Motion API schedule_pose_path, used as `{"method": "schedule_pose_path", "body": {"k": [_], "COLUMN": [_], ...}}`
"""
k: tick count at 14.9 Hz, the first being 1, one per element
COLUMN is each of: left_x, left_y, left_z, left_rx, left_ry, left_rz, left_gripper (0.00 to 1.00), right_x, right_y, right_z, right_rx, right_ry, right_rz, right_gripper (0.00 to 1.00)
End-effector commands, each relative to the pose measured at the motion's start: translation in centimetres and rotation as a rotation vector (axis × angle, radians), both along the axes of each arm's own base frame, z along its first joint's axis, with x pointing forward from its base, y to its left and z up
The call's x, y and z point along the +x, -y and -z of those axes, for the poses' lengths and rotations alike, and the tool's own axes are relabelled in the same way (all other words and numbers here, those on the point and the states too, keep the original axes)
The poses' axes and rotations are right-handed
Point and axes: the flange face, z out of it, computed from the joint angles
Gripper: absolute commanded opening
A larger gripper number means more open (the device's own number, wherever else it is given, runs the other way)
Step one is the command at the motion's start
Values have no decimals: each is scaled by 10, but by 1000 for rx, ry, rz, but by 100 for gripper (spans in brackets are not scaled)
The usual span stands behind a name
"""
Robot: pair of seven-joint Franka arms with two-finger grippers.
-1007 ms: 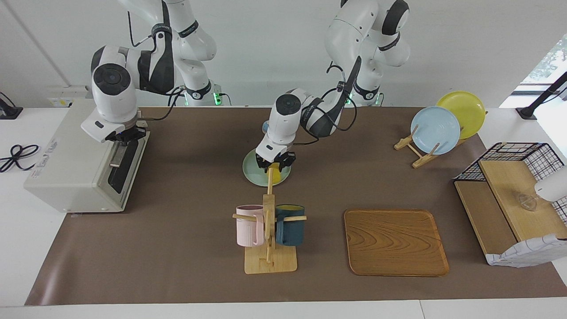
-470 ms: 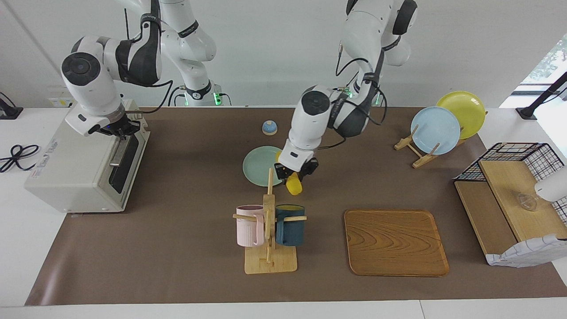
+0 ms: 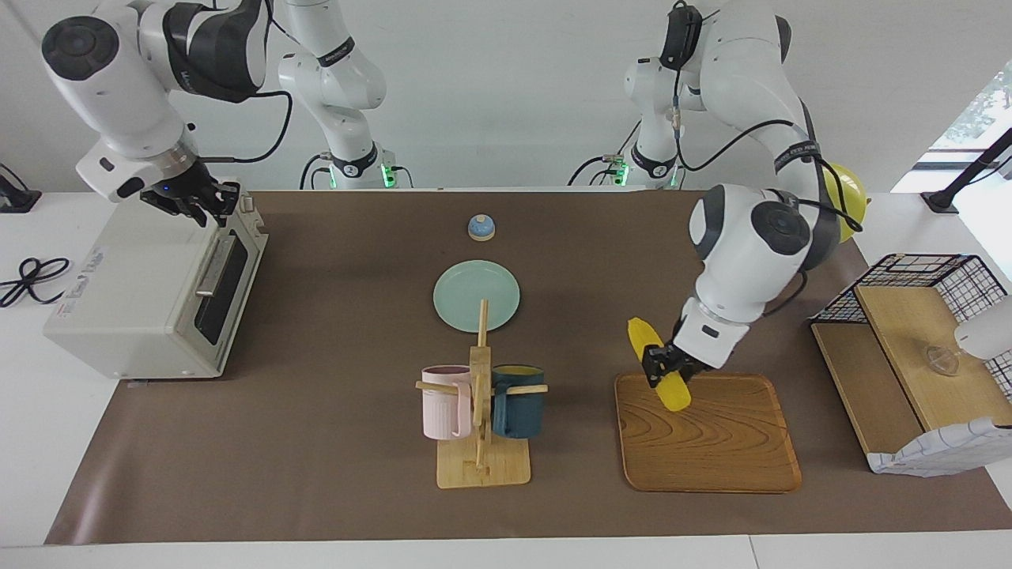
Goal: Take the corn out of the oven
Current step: 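Carry the yellow corn to the wooden tray with the left gripper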
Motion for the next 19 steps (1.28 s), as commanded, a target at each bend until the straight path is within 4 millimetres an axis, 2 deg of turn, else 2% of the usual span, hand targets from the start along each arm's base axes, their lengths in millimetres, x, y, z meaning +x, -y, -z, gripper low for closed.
{"method": "schedule_pose_path", "body": {"k": [1, 2, 3, 5, 7, 8, 9, 11, 14, 15, 16, 17, 18, 19], "left_x": [39, 47, 56, 64, 66, 67, 68, 66, 64, 62, 60, 59, 58, 58], "left_y": [-2, -22, -33, -35, -35, -37, -37, -34, -38, -39, -39, -39, -40, -40], "left_z": [35, 42, 49, 58, 62, 69, 71, 73, 73, 78, 78, 77, 76, 76], "left_rx": [51, 50, 51, 52, 51, 54, 55, 60, 69, 71, 72, 74, 74, 75], "left_ry": [28, 31, 43, 73, 86, 88, 86, 79, 70, 62, 58, 53, 47, 44], "left_rz": [46, 57, 64, 63, 64, 68, 71, 97, 124, 121, 123, 123, 123, 123], "left_gripper": [0, 0, 0, 0, 0, 0, 0, 0, 0, 12, 99, 100, 100, 100], "right_x": [4, 4, 3, 2, 1, -2, -8, -10, -9, -6, -4, -3, -2, -1], "right_y": [-3, -4, -8, -23, -50, -64, -68, -68, -54, -51, -57, -70, -69, -59], "right_z": [-26, -32, -34, -34, -36, -40, -43, -45, -44, -41, -42, -44, -46, -46], "right_rx": [44, 48, 72, 105, 137, 119, 113, 111, 116, 130, 121, 108, 90, 86], "right_ry": [19, 30, 29, 26, 31, 25, 10, 7, 7, 10, 22, 36, 49, 52], "right_rz": [-13, -14, -11, 5, 25, 34, 38, 40, 63, 69, 60, 44, 66, 85], "right_gripper": [100, 100, 100, 100, 100, 100, 100, 100, 100, 100, 100, 100, 100, 100]}}
